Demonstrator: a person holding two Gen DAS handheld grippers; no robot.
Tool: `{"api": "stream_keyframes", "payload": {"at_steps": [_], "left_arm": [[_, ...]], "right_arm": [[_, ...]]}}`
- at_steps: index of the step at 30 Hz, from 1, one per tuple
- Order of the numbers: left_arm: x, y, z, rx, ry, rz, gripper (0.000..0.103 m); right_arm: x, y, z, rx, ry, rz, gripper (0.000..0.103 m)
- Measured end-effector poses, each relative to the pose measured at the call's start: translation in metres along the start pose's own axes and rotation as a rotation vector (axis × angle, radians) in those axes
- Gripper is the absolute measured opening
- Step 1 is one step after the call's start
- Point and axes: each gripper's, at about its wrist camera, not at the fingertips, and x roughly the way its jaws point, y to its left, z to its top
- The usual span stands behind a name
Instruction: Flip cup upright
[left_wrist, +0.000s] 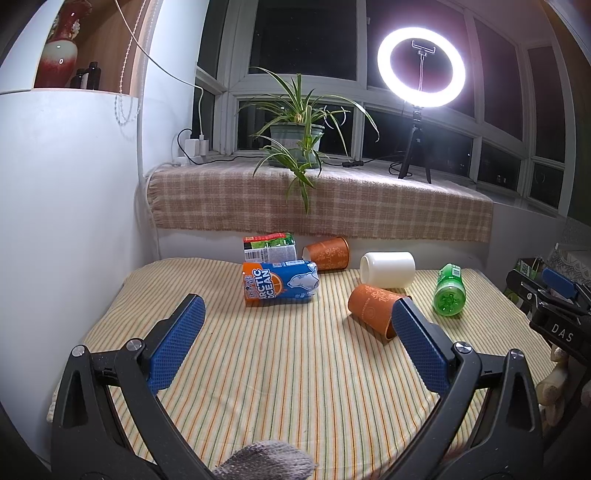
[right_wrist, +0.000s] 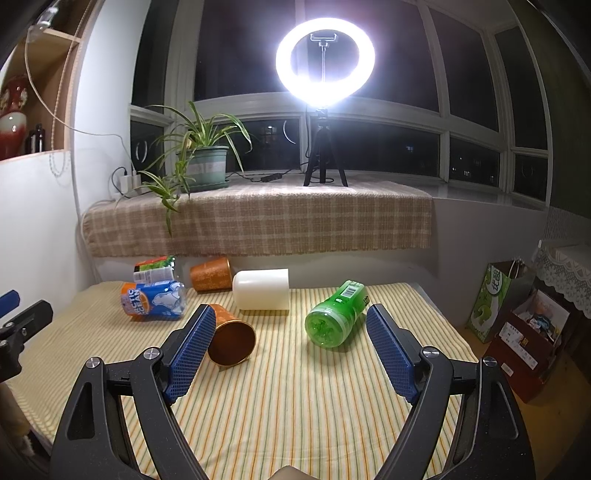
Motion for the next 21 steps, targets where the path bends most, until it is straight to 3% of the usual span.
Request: {"api": "stream_keyframes", "payload": {"at_steps": [21], "left_arm": [[0.0006,0.0,0.0,-0.001,0.001,0.001,0.103]], "right_arm": [[0.0003,0.0014,0.0032,-0.002,-0.003,0.002,0.084]]}}
